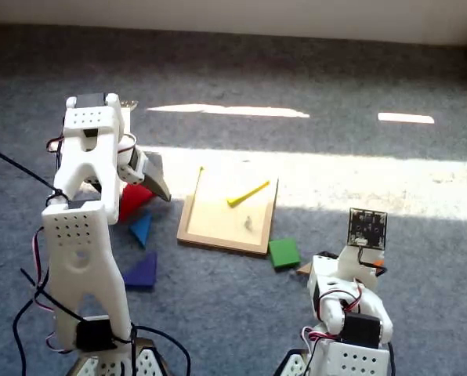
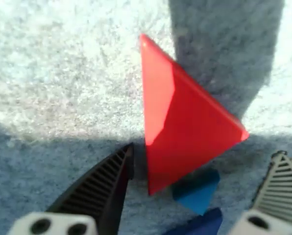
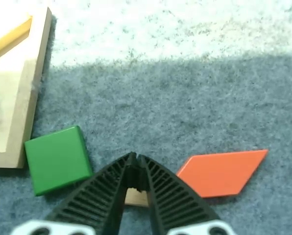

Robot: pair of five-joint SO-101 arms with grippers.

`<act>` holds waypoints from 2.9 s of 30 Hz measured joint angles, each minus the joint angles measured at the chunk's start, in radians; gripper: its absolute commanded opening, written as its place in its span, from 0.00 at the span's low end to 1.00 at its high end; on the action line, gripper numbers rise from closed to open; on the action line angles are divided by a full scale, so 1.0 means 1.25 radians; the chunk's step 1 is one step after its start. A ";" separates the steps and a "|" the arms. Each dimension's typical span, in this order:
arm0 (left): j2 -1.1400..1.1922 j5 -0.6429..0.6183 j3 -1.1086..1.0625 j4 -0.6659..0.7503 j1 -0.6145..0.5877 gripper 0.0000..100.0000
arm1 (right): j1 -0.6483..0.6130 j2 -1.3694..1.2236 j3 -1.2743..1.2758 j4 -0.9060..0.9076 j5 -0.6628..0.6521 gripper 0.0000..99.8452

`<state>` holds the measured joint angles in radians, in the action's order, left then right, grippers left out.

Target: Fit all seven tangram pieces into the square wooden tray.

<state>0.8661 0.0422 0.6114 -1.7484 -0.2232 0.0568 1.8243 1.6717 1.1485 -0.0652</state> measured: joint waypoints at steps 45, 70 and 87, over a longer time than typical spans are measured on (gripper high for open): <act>-0.204 -0.004 -0.082 0.007 0.109 0.36 | 0.000 0.000 0.000 0.000 0.000 0.00; -0.039 -0.065 -0.080 0.128 0.027 0.23 | 0.000 0.000 0.000 0.000 0.000 0.00; -0.167 -0.047 -0.081 0.032 0.147 0.21 | 0.000 0.000 0.000 0.000 0.000 0.00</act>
<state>0.6575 -0.0161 0.5102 -1.7085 -0.0391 0.0568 1.8243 1.6717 1.1485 -0.0652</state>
